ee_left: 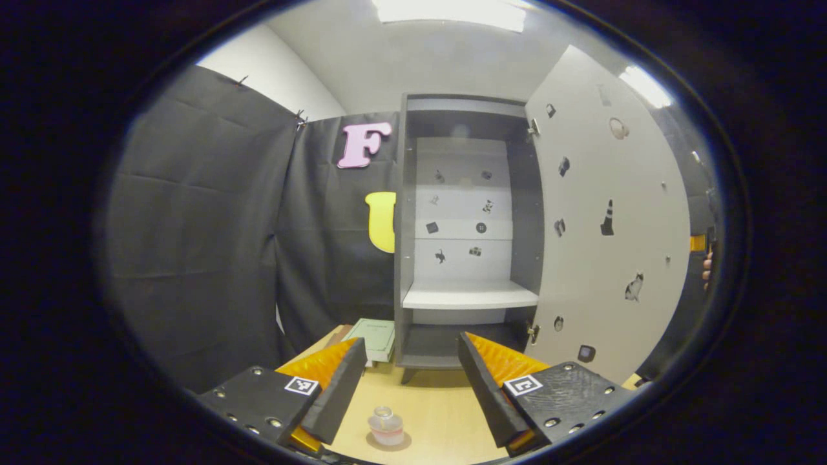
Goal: Open the cabinet door with the right hand, grasp the bottle in the cabinet with the left hand and place it on the coaster, then close the cabinet door with the right hand.
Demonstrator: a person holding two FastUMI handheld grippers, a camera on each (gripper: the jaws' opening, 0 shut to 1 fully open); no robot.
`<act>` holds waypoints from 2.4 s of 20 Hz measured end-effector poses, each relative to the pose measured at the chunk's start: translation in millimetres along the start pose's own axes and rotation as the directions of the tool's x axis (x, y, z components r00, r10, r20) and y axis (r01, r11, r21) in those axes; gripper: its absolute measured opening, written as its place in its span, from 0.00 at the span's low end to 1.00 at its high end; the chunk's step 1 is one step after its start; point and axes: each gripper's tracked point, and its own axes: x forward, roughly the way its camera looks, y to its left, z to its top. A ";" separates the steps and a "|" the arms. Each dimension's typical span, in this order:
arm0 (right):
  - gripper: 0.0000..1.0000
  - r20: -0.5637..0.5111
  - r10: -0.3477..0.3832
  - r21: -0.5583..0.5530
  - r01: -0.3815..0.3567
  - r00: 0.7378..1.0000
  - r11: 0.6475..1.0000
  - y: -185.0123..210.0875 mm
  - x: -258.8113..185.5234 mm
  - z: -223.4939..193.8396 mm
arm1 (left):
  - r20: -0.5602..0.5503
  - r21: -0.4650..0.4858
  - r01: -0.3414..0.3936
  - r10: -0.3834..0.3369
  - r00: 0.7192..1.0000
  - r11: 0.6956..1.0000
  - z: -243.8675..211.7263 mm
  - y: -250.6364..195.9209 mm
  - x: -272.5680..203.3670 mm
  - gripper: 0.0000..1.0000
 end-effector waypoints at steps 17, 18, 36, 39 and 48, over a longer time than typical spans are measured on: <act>0.96 -0.093 -0.051 0.018 0.053 0.994 0.998 65.3 -26.5 3.7 | -0.128 -0.067 0.121 -0.128 0.983 0.990 19.7 67.2 14.4 0.87; 0.96 -0.090 -0.066 0.022 0.068 0.994 0.997 67.8 -27.0 4.9 | -0.120 -0.066 0.105 -0.113 0.986 0.992 20.0 79.1 13.9 0.87; 0.96 -0.057 0.000 -0.069 -0.004 0.998 0.998 183.4 -30.4 -3.1 | -0.115 -0.049 0.087 -0.092 0.989 0.995 1.8 180.9 33.7 0.87; 0.96 -0.049 0.017 -0.069 -0.020 0.999 0.997 204.6 -21.5 -7.2 | -0.118 -0.033 0.098 -0.101 0.988 0.995 -1.4 193.5 35.0 0.87; 0.96 -0.068 0.115 0.026 -0.113 0.991 0.993 286.7 -9.8 -31.4 | -0.142 -0.011 0.136 -0.136 0.980 0.991 -12.8 226.9 46.9 0.87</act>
